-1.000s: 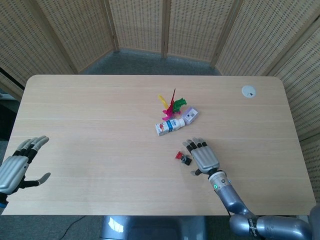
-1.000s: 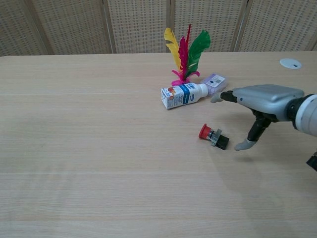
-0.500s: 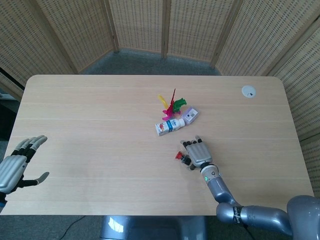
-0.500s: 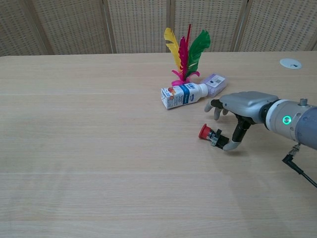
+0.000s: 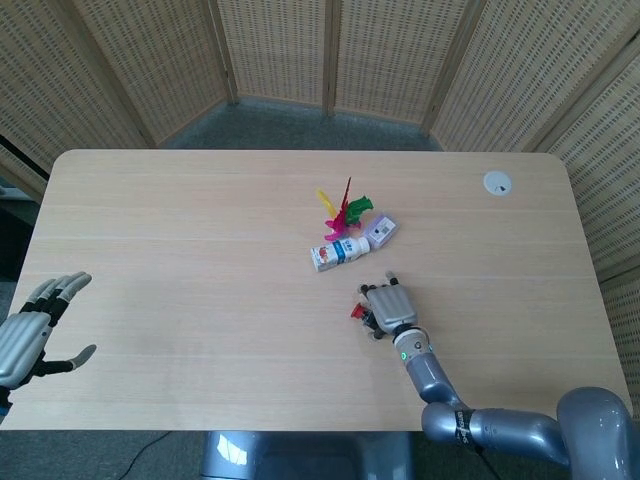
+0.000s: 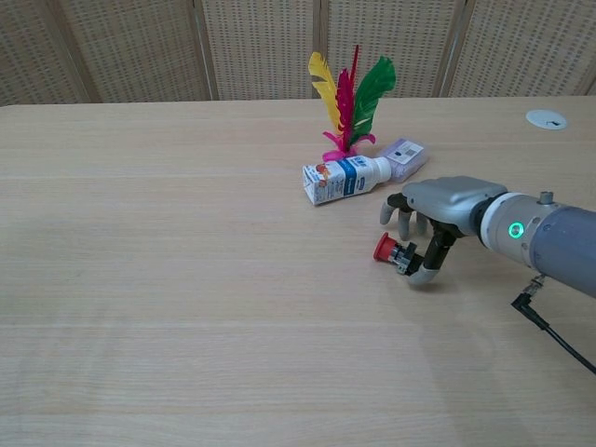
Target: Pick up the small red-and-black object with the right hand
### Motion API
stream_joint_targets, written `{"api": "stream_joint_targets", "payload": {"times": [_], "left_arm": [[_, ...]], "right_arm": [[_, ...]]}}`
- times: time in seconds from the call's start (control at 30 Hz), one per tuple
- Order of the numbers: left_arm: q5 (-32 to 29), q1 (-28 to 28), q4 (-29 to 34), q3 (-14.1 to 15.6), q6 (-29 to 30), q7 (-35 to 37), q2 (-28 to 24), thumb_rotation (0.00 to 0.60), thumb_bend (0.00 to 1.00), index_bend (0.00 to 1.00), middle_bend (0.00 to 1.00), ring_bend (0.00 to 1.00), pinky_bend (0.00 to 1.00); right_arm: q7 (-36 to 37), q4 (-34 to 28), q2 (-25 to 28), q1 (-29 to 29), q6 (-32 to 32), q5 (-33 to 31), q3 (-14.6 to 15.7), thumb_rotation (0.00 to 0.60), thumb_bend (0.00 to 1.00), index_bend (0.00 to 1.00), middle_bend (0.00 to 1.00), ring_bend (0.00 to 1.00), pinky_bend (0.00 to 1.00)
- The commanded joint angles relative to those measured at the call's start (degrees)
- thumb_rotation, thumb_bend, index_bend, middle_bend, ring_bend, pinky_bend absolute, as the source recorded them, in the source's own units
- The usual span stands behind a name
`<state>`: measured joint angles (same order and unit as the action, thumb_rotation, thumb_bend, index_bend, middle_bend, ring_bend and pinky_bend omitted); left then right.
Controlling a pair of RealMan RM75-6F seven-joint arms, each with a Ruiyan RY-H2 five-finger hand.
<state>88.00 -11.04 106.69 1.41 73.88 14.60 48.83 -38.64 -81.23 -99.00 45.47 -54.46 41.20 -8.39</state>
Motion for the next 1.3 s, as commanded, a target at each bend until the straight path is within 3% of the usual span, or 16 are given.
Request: {"api": "stream_joint_targets", "payload": {"times": [0.03, 0.13, 0.3, 0.47, 0.67, 0.97, 1.3], "left_arm": [[0.0, 0.2, -0.2, 0.1, 0.2, 0.2, 0.1, 0.6, 0.33, 0.0, 0.0, 0.0, 0.0], [0.0, 0.6, -0.4, 0.3, 0.7, 0.5, 0.0, 0.6, 0.33, 0.0, 0.0, 0.0, 0.0], [-0.1, 1.1, -0.8, 0.5, 1.1, 0.9, -0.1, 0.6, 0.33, 0.0, 0.0, 0.0, 0.0], [-0.1, 1.6, -1.0, 0.7, 1.5, 1.1, -0.1, 0.6, 0.33, 0.0, 0.0, 0.0, 0.0], [0.0, 1.8, -1.0, 0.7, 1.8, 1.1, -0.2, 0.6, 0.33, 0.0, 0.0, 0.0, 0.0], [0.2, 1.8, -0.7, 0.7, 1.6, 0.6, 0.1, 0.6, 0.33, 0.0, 0.0, 0.0, 0.0], [1.9, 2.8, 1.3, 1.7, 2.8, -0.5, -0.3, 0.6, 0.33, 0.0, 0.0, 0.0, 0.0]], "right_arm": [[0.3, 1.0, -0.8, 0.4, 0.0, 0.2, -0.3, 0.599, 0.08, 0.28, 0.43, 0.43, 0.06], [1.1, 2.2, -1.4, 0.7, 0.4, 0.7, -0.6, 0.599, 0.08, 0.35, 0.51, 0.51, 0.15], [2.3, 3.9, -1.9, 1.1, 1.6, 1.2, -0.7, 0.6, 0.08, 0.53, 0.72, 0.73, 0.39], [4.3, 5.2, -2.0, 0.4, 2.3, 1.7, -0.2, 0.6, 0.09, 0.59, 0.78, 0.84, 0.51], [5.3, 4.3, -0.2, -0.3, 2.0, 2.6, -0.1, 0.6, 0.09, 0.61, 0.8, 0.88, 0.54], [5.7, -2.5, 7.4, -0.7, 0.5, 4.1, -1.5, 0.6, 0.09, 0.61, 0.8, 0.88, 0.54], [7.5, -14.0, 19.0, 1.5, -1.4, 5.0, -8.5, 0.6, 0.09, 0.61, 0.8, 0.88, 0.54]]}}
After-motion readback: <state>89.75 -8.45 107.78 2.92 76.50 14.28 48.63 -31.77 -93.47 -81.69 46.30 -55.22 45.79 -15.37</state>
